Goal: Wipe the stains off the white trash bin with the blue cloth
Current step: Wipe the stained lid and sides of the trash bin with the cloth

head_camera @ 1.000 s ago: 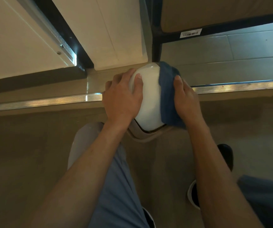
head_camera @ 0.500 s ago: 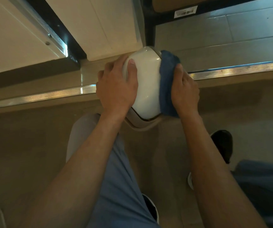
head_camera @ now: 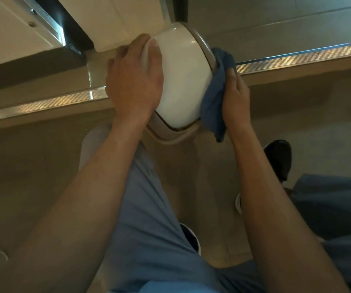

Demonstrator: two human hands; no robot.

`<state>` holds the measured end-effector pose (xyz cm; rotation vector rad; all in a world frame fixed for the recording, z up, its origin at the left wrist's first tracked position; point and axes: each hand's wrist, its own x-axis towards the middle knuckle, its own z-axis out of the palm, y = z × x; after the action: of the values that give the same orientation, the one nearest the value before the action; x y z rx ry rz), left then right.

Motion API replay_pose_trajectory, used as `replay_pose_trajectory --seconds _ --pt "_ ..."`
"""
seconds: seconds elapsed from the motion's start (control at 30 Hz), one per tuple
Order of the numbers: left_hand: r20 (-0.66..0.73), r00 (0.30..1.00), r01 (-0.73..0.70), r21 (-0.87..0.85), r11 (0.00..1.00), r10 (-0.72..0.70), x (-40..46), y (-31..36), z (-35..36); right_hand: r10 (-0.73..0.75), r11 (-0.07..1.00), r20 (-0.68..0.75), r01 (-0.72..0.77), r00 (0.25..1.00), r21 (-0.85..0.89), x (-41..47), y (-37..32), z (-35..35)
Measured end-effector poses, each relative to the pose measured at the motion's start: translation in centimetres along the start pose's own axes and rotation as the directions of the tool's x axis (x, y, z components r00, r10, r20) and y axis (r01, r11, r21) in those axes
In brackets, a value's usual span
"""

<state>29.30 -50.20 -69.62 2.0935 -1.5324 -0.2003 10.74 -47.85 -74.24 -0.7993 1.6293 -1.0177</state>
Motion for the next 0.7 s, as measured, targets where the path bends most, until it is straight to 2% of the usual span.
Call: replay_pose_trajectory --seconds 0.13,0.4,0.47,0.57,0.7 --pt "-0.017 1.000 0.001 0.005 1.000 -0.001 -0.1 -0.1 0.1 0.021 0.992 -0.105 -0.008 0.994 0.124 -1.2 1.2 1.0" --pt "-0.017 1.000 -0.004 -0.012 1.000 0.003 -0.1 0.1 0.0 0.019 0.996 -0.175 -0.004 0.984 0.084 -2.8 2.1 1.7" --pt "-0.018 1.000 -0.008 -0.010 1.000 0.008 -0.3 0.2 0.0 0.060 0.996 -0.120 -0.052 0.991 0.068 -1.4 1.1 0.8" --pt "-0.012 1.000 -0.010 -0.001 1.000 0.010 -0.3 0.2 0.1 0.149 0.987 0.056 -0.153 0.987 0.057 0.8 -0.4 -1.1" --pt "-0.002 1.000 -0.016 -0.011 1.000 0.016 -0.2 0.0 0.1 0.201 0.979 0.237 -0.183 0.951 -0.094 2.9 -2.4 -2.9"
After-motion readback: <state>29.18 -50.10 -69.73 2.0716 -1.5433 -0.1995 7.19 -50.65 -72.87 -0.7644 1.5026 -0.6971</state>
